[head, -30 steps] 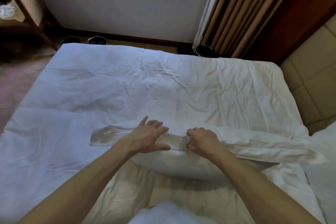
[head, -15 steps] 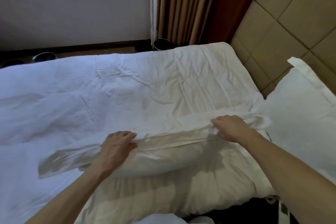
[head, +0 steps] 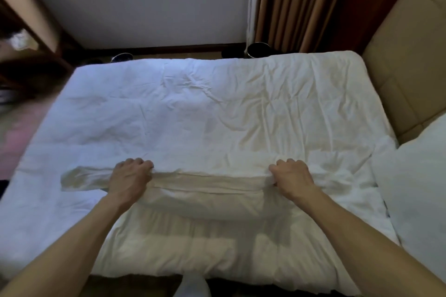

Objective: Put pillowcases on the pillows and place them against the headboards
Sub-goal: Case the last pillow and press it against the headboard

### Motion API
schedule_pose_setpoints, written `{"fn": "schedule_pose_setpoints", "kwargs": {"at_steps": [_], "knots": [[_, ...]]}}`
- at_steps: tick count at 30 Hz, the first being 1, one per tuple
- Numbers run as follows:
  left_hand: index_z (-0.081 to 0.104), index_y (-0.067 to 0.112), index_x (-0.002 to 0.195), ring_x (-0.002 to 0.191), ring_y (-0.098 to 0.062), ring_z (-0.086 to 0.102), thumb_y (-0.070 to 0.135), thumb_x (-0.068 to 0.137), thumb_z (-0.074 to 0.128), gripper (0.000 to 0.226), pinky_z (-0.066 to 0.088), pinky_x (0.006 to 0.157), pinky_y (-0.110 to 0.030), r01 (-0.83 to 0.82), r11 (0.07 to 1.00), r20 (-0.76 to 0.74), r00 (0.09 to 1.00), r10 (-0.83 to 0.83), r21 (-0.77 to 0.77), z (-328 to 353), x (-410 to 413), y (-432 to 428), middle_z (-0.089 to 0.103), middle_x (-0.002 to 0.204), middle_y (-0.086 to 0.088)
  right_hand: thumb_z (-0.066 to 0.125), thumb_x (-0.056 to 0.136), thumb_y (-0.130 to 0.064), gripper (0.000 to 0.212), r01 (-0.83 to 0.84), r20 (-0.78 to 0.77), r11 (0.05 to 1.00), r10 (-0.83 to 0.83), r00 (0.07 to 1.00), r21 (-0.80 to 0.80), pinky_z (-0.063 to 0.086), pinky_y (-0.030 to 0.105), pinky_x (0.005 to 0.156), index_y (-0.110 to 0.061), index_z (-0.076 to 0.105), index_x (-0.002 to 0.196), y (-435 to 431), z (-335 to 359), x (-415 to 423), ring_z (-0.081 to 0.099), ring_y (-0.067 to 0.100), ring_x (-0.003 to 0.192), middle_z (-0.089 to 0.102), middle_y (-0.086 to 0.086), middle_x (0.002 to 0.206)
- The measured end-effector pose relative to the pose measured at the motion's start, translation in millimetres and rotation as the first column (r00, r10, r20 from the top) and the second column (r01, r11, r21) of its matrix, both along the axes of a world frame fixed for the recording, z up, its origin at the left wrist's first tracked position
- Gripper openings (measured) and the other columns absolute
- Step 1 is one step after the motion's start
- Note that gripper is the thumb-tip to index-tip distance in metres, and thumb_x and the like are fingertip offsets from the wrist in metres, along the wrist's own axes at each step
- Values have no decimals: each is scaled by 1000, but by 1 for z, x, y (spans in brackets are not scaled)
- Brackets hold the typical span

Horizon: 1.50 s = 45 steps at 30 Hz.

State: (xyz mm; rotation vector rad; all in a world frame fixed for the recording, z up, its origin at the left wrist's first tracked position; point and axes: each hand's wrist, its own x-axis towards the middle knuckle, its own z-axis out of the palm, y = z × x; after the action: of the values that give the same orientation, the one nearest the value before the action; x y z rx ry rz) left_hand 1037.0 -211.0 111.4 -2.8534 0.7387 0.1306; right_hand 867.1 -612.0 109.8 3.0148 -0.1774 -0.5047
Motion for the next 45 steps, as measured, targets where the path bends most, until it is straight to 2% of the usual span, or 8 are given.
{"fn": "schedule_pose_setpoints", "kwargs": {"at_steps": [8, 14, 21, 26, 32, 38, 41, 45], "knots": [[59, 21, 88, 71, -31, 58, 6, 71, 72, 26, 39, 65, -38, -42, 999, 79, 996, 41, 9, -7, -33, 5, 58, 75, -3, 55, 83, -18, 25, -131, 53, 989, 128, 990, 67, 34, 31, 67, -19, 55, 108, -9, 13, -9, 64, 29, 88, 64, 4, 101], [60, 23, 89, 75, -30, 59, 20, 80, 47, 16, 40, 65, -38, 25, 987, 177, 984, 4, -160, 40, -29, -10, 58, 77, 1, 52, 82, -22, 29, -140, 124, 989, 134, 983, 44, 37, 32, 65, -24, 50, 110, -33, 32, -7, 65, 30, 88, 65, 1, 101], [61, 26, 91, 80, -29, 58, 22, 88, 61, 5, 41, 58, -34, 77, 969, 203, 979, -29, -235, 89, 50, -45, 59, 80, 1, 55, 79, -24, 17, -52, 258, 998, 55, 965, -19, 33, 30, 60, -27, 42, 88, -67, 104, 37, 65, 30, 83, 65, 0, 89], [64, 25, 94, 82, -28, 62, 23, 90, 65, 5, 38, 66, -34, 224, 949, 104, 973, -205, -223, 68, 99, -78, 65, 86, 1, 54, 81, -20, 13, 97, 110, 995, -92, 990, -38, 33, 30, 61, -25, 43, 85, -85, 98, 58, 47, 24, 69, 40, -7, 68], [58, 23, 88, 73, -26, 57, 31, 89, 45, 15, 32, 57, -30, 361, 862, 26, 926, -377, -357, -22, 132, -98, 53, 79, 2, 52, 85, -22, 13, 240, -52, 971, -240, 969, -3, 33, 31, 64, -25, 39, 87, -96, 21, 66, 60, 26, 83, 64, 0, 94], [66, 24, 94, 76, -24, 62, 39, 91, 43, 28, 45, 61, -34, 496, 791, 17, 850, -526, -359, -54, 214, -120, 63, 84, 4, 70, 72, -49, 40, 402, -481, 905, -294, 826, 137, 46, 35, 71, -27, 49, 99, -130, 10, 135, 59, 21, 90, 60, -4, 97], [63, 30, 94, 78, -20, 64, 45, 93, 44, 24, 46, 63, -34, 410, 845, -105, 877, -469, -343, -73, 254, -134, 64, 82, 9, 64, 78, -48, 31, 477, -431, 866, -377, 820, 150, 50, 35, 73, -28, 56, 101, -138, 4, 166, 60, 20, 88, 63, -3, 99], [55, 29, 87, 76, -22, 61, 36, 92, 49, 10, 40, 62, -35, 355, 871, -179, 885, -430, -339, -98, 283, -161, 56, 76, 8, 55, 89, -30, 7, 465, -260, 884, -438, 861, 52, 31, 30, 54, -26, 50, 89, -126, -11, 184, 53, 21, 75, 57, -4, 85]]}}
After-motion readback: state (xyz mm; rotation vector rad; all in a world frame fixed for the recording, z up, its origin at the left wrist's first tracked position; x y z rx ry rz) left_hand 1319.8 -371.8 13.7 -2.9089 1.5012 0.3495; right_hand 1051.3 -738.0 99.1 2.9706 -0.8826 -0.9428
